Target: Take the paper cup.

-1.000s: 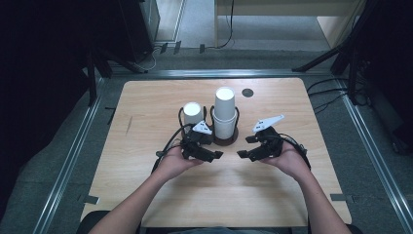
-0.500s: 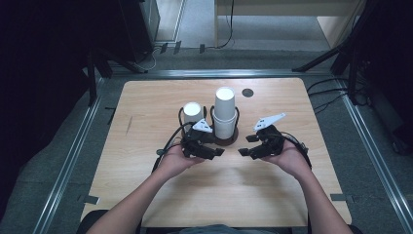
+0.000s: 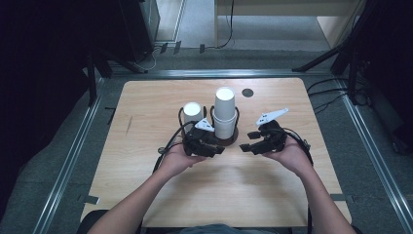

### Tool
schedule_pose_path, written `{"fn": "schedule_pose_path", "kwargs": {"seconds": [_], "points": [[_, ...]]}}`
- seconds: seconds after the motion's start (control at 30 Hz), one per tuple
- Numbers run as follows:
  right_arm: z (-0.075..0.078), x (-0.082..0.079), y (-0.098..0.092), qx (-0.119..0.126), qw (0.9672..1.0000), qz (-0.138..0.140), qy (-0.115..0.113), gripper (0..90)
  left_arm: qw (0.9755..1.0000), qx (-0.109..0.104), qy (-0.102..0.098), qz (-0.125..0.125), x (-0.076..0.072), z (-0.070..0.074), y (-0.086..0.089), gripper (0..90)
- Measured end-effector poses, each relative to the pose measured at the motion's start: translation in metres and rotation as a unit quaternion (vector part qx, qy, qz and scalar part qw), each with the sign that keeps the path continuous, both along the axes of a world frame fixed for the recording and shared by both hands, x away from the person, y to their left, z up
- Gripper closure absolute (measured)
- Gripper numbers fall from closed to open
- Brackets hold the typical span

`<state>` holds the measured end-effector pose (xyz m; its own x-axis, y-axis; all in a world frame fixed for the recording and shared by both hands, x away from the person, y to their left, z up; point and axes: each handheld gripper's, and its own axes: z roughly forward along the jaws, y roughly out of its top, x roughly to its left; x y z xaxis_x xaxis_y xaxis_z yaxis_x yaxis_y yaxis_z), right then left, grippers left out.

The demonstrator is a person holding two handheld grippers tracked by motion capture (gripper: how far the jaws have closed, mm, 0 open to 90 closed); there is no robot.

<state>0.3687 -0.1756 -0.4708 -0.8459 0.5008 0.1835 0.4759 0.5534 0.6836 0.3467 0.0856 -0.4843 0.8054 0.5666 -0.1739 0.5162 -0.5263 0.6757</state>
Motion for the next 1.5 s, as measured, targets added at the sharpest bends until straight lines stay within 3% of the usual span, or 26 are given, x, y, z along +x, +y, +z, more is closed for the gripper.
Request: {"fn": "schedule_pose_path", "kwargs": {"seconds": [0.17,0.33,0.5,0.6,0.77,0.97,1.17,1.5], "points": [[0.003,0.003,0.004,-0.009,1.0,0.001,-0.002,35.9,1.0,-0.006,-0.002,0.004,0.003,0.004,-0.002,59.6],[0.009,0.005,0.002,-0.009,0.9999,0.002,-0.003,34.4,0.9999,-0.004,-0.008,0.012,0.006,0.008,-0.004,59.1],[0.018,0.008,0.0,-0.022,0.9996,0.011,-0.012,33.1,0.9996,-0.026,-0.005,0.011,0.006,0.014,-0.005,60.8],[0.022,0.01,-0.001,-0.023,0.9996,0.012,-0.014,33.1,0.9997,-0.022,-0.011,0.009,0.007,0.019,-0.004,61.4],[0.04,0.015,0.0,-0.025,0.9993,0.005,-0.028,31.7,0.9993,-0.02,-0.026,0.02,0.012,0.027,-0.006,64.0],[0.059,0.02,0.001,-0.024,0.999,-0.004,-0.038,31.0,0.9988,-0.007,-0.028,0.039,0.016,0.027,-0.01,69.7],[0.073,0.025,0.005,-0.025,0.9987,-0.008,-0.044,31.0,0.9978,-0.019,-0.028,0.058,0.021,0.028,-0.012,77.3],[0.091,0.033,0.016,-0.017,0.9981,-0.01,-0.058,30.8,0.9965,-0.02,-0.037,0.073,0.023,0.029,-0.012,86.5]]}}
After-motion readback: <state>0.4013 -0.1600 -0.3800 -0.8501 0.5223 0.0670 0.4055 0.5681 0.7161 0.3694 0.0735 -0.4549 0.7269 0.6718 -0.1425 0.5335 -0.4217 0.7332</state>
